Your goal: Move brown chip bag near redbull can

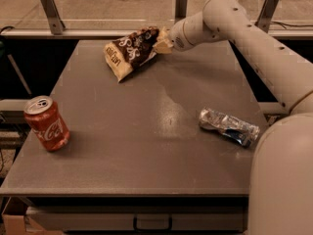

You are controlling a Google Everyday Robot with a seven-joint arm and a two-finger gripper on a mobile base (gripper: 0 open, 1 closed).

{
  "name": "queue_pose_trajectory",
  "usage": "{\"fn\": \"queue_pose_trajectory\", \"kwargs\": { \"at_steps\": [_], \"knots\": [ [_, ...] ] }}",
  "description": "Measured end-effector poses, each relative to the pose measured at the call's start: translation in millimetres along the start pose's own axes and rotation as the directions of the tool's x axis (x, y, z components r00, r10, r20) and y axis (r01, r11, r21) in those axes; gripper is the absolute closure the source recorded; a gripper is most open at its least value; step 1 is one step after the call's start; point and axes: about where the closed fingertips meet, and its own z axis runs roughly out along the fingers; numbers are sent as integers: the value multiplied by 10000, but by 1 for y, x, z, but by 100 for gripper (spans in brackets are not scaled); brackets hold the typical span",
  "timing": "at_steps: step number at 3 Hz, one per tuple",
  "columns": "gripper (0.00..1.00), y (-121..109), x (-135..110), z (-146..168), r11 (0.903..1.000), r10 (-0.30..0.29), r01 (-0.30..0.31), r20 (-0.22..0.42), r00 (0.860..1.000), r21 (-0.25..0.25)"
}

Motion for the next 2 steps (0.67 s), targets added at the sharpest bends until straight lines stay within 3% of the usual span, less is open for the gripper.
{"fn": "queue_pose_trajectory", "kwargs": {
  "at_steps": [1, 2],
  "knots": [
    [100, 10, -10, -29, 9992, -395, 394, 113, 9992, 106],
    [100, 17, -5, -61, 9984, -438, 439, -33, 9990, 348]
  ]
}}
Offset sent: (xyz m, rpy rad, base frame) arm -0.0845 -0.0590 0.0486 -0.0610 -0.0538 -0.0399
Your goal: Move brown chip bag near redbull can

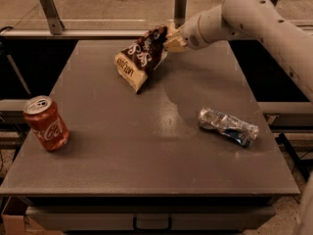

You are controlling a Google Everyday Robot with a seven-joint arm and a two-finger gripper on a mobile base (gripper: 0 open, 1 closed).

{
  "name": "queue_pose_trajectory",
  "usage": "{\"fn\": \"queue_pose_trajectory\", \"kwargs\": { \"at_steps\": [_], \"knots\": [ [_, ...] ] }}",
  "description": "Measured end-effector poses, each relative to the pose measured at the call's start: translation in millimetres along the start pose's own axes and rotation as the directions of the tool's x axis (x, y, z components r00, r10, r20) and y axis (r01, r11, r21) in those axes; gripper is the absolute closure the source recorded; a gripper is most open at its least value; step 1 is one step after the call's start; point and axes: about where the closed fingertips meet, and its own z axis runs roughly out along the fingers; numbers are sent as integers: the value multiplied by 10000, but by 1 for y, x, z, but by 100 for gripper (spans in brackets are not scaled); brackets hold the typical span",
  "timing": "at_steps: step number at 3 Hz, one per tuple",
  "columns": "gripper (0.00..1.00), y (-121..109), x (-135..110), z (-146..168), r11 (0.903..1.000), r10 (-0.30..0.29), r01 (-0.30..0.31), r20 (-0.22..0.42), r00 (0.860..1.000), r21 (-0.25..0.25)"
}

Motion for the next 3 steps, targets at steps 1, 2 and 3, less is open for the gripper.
{"fn": "queue_pose_trajectory", "kwargs": {
  "at_steps": [1, 2, 3],
  "knots": [
    [100, 6, 12, -33, 9996, 32, -23, -317, 9995, 286],
    [100, 15, 27, -61, 9992, 33, -2, -775, 9970, 404],
    [100, 23, 43, -81, 9986, 224, -165, -1179, 9928, 506]
  ]
}}
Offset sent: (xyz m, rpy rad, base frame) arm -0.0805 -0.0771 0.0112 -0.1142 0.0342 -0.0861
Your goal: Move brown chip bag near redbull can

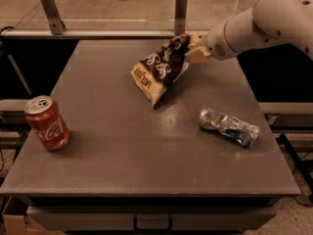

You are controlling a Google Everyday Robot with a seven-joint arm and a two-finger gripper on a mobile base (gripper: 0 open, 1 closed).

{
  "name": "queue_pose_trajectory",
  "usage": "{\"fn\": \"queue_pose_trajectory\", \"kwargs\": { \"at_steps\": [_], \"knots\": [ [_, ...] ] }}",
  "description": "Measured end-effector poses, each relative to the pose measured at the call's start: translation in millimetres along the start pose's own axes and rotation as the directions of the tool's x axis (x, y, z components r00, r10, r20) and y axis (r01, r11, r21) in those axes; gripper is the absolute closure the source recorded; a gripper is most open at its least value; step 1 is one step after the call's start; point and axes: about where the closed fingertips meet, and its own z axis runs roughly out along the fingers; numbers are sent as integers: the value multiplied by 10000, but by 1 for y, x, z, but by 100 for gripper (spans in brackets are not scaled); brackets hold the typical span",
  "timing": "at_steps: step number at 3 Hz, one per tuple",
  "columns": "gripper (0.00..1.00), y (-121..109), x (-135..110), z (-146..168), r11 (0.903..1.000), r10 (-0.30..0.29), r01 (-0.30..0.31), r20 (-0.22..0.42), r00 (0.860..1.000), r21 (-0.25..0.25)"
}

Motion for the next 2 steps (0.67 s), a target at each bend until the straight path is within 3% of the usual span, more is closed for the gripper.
{"fn": "queue_pose_trajectory", "kwargs": {
  "at_steps": [2],
  "knots": [
    [100, 13, 34, -24, 9980, 596, -581, -681, 9959, 238]
  ]
}}
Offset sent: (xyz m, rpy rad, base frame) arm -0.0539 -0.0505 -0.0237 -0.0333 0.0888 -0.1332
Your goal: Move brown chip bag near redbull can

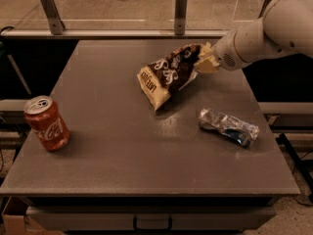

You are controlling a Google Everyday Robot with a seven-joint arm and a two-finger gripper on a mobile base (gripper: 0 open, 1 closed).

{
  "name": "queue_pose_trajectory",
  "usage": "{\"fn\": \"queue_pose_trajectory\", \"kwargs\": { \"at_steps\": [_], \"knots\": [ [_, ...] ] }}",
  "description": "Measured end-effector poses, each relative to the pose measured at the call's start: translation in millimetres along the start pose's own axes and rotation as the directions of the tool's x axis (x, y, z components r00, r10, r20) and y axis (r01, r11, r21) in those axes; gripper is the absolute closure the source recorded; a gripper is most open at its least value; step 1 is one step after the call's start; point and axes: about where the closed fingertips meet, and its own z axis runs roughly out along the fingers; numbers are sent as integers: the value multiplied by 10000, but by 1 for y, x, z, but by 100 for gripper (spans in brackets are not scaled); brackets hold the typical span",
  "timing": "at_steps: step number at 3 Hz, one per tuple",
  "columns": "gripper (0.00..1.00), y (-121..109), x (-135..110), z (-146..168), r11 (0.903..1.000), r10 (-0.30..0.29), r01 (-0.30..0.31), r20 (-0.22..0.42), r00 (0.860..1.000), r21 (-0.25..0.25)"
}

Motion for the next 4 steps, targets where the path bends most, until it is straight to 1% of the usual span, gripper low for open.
{"fn": "queue_pose_trajectory", "kwargs": {
  "at_steps": [1, 3, 4],
  "knots": [
    [100, 2, 21, -17, 9995, 242, -233, -436, 9988, 211],
    [100, 5, 53, -50, 9971, 611, -551, -1222, 9906, 520],
    [82, 9, 64, -57, 9953, 863, -786, -1469, 9854, 572]
  ]
}}
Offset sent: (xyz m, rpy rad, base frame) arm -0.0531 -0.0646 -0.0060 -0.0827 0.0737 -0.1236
